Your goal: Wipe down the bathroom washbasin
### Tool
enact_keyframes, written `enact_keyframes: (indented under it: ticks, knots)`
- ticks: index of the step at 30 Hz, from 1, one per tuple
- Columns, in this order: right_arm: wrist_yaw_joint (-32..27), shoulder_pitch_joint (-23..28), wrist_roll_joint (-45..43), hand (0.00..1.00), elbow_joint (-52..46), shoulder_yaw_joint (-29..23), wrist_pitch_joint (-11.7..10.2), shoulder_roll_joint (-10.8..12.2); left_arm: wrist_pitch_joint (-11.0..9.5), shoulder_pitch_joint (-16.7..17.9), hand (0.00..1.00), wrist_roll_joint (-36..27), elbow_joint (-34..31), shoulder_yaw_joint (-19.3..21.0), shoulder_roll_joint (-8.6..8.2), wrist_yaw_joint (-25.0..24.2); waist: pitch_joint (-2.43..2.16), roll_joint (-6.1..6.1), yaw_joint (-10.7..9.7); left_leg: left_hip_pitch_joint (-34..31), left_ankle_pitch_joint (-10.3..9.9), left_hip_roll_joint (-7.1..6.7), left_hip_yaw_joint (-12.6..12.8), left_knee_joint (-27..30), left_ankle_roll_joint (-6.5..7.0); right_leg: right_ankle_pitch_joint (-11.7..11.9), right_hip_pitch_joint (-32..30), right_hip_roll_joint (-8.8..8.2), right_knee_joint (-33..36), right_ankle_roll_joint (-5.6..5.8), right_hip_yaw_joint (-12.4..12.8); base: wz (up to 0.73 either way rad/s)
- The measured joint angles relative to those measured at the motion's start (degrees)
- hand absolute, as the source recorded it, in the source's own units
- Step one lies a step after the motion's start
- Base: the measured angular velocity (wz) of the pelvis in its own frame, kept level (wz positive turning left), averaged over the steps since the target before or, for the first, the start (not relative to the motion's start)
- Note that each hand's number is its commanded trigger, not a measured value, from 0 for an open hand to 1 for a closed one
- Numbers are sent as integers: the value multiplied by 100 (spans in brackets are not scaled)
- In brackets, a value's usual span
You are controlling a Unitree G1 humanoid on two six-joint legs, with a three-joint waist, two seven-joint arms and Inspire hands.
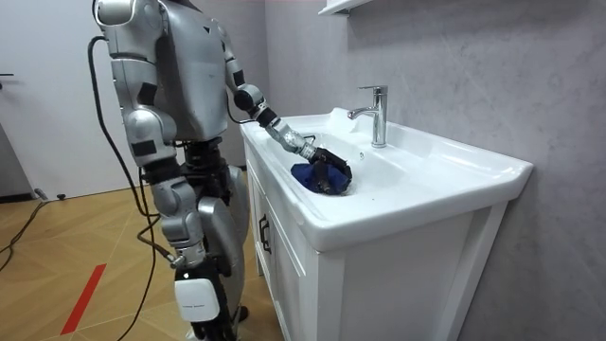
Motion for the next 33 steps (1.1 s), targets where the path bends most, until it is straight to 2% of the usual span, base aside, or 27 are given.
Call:
enact_keyframes:
  ticks: [2,5,7,9,11,16,19,21,23,25,28,30,33]
  knots:
    - [47,124,-16,0,27,-135,-73,-10,-36,59,100,450,0,153,180,-2,2,4,67,80,14,-9,1,-104,-26,17,64,44,-100,-11,7,0]
    - [44,274,-71,0,92,-351,-62,-35,-115,111,100,927,0,359,231,5,1,36,107,127,31,17,-3,-165,-58,73,124,94,-185,-40,22,-6]
    - [28,371,-223,0,115,-425,-42,-110,-119,210,100,1261,-4,451,328,57,-30,100,101,162,41,25,-1,-215,-76,83,127,108,-187,-55,20,-9]
    - [-6,403,-488,0,260,-481,69,-149,-139,256,100,1373,-12,520,365,63,-38,135,113,168,51,44,-1,-257,-97,90,123,133,-186,-76,22,-6]
    - [-8,449,-879,0,297,-671,270,-161,-145,311,100,1577,-14,817,386,92,-46,156,139,183,80,92,20,-282,-152,120,114,196,-194,-139,58,-13]
    - [-73,477,-1139,0,289,-1172,458,-205,-135,586,100,1674,-13,1171,483,283,-69,201,141,269,137,198,7,-259,-251,133,139,282,-182,-283,119,-17]
    - [-93,477,-1170,0,255,-1483,556,-217,-146,937,100,1684,-176,1509,639,528,-89,242,164,292,184,255,-97,-246,-328,117,170,364,-183,-371,91,1]
    - [-167,490,-1167,0,244,-1480,558,-252,-124,1203,100,1701,-186,1580,872,707,-108,299,269,348,206,284,-252,-238,-363,63,213,371,-163,-444,51,9]
    - [-190,496,-1167,0,235,-1468,555,-258,-110,1341,100,1704,-187,1579,1052,791,-113,317,280,370,237,294,-391,-230,-412,5,281,359,-131,-474,-44,36]
    - [-206,481,-1158,0,236,-1448,511,-265,-84,1370,100,1843,-189,1549,1068,831,-107,323,314,432,261,303,-384,-240,-449,-56,321,366,-97,-483,-67,31]
    - [-237,439,-1176,0,240,-1281,317,-272,-79,1451,100,2030,-196,1542,1024,1001,-105,323,363,463,271,323,-392,-232,-463,-128,327,355,-28,-479,-145,0]
    - [-234,478,-1179,0,233,-1215,240,-283,-75,1505,100,2062,-252,1541,994,1129,-101,313,350,462,274,336,-393,-233,-469,-106,345,356,-45,-527,-175,3]
    - [-226,559,-1145,0,228,-1216,239,-285,-39,1584,100,2054,-406,1466,998,1164,-100,313,318,454,274,334,-397,-240,-470,-113,394,344,-71,-530,-216,10]
